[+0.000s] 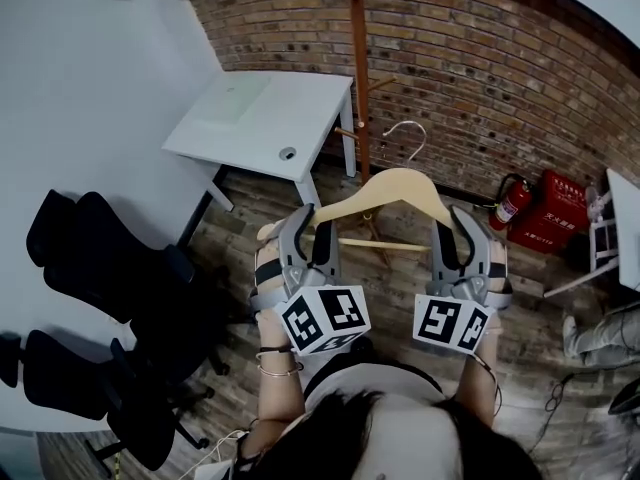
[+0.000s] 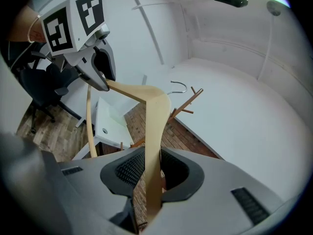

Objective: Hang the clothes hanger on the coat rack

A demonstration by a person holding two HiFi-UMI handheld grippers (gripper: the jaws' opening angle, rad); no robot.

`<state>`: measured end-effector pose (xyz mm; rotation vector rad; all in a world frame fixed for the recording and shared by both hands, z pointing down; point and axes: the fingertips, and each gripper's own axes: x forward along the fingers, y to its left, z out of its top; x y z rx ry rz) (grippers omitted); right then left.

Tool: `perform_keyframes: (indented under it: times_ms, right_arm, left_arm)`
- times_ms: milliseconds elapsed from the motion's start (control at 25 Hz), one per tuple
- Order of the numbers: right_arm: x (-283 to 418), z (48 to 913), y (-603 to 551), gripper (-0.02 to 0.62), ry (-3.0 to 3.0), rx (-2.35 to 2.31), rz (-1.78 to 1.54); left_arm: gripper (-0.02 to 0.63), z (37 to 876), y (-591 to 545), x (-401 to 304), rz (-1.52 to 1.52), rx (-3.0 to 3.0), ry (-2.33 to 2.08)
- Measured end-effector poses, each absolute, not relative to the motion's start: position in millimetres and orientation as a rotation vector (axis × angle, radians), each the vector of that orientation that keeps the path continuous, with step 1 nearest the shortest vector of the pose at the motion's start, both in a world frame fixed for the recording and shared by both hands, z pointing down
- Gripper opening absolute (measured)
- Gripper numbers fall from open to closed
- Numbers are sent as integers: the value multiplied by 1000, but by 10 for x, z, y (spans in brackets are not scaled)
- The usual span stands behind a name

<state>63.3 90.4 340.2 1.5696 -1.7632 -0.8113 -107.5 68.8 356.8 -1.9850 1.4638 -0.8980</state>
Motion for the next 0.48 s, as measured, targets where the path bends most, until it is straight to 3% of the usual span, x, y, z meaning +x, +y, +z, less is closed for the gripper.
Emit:
perform_keyframes:
  times_ms: [480]
  right_arm:
    - [525, 3457, 728, 107, -1722, 1596, -800]
  left_arm:
    - [129, 3633, 436, -1172, -877, -2010, 1422]
